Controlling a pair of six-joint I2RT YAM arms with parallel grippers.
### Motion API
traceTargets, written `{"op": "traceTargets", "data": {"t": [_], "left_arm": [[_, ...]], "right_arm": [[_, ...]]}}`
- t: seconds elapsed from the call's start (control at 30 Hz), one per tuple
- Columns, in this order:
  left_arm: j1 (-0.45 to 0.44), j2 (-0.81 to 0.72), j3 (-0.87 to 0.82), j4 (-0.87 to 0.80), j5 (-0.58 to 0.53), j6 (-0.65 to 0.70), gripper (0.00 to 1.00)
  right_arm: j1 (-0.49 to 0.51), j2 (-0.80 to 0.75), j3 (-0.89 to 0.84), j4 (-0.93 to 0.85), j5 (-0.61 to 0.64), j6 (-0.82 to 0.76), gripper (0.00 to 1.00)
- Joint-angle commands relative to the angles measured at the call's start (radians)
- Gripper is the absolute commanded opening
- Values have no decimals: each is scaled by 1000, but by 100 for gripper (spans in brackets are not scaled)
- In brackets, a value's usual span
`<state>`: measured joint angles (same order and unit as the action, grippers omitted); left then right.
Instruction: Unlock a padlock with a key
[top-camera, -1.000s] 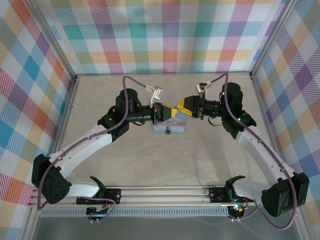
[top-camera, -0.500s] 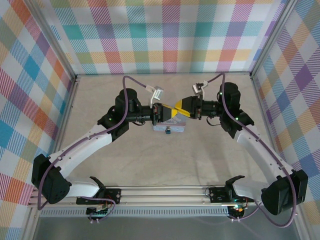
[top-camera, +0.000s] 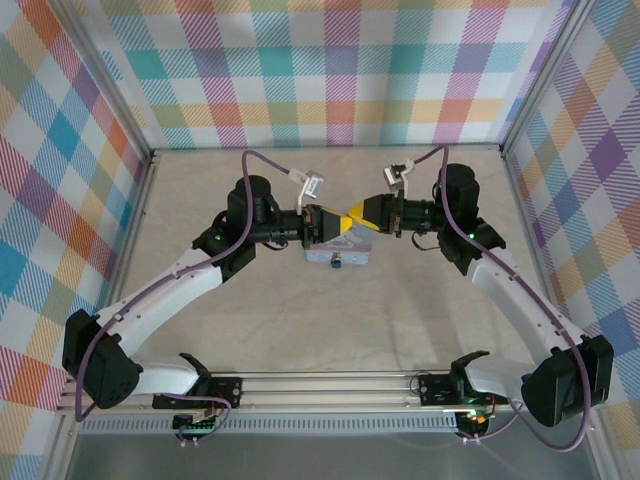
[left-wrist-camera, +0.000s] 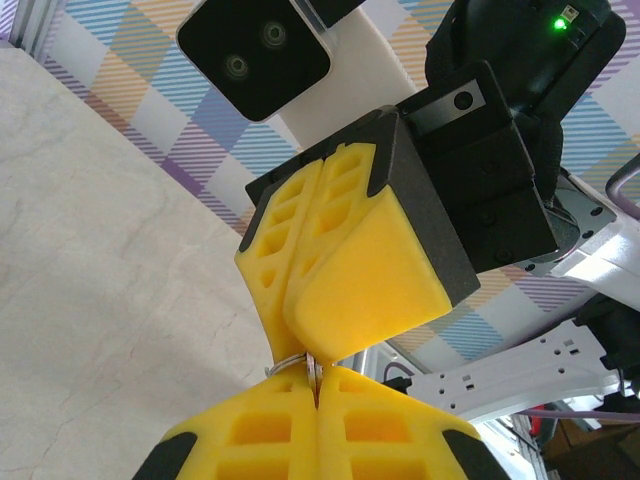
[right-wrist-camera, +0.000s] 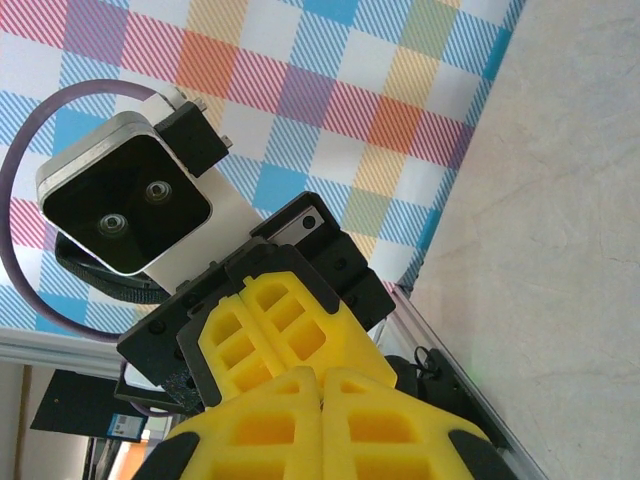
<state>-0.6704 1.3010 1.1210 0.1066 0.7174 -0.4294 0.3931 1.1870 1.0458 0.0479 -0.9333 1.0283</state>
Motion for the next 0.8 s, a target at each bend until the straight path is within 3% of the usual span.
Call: {"op": "traceTargets", "data": {"t": [0.0, 0.13, 0.27, 0.77], "left_arm": [[0, -15, -3, 14, 0, 8, 6], [0, -26, -9, 0, -8, 10, 22], [2, -46, -19, -15, -25, 19, 29], [29, -102, -56, -13, -46, 2, 35]], "right_arm": [[15, -5, -9, 35, -45, -26, 0], [15, -9, -4, 35, -29, -32, 0], [14, -10, 0, 36, -18, -33, 0], [13, -29, -6, 46, 2, -31, 0]]}}
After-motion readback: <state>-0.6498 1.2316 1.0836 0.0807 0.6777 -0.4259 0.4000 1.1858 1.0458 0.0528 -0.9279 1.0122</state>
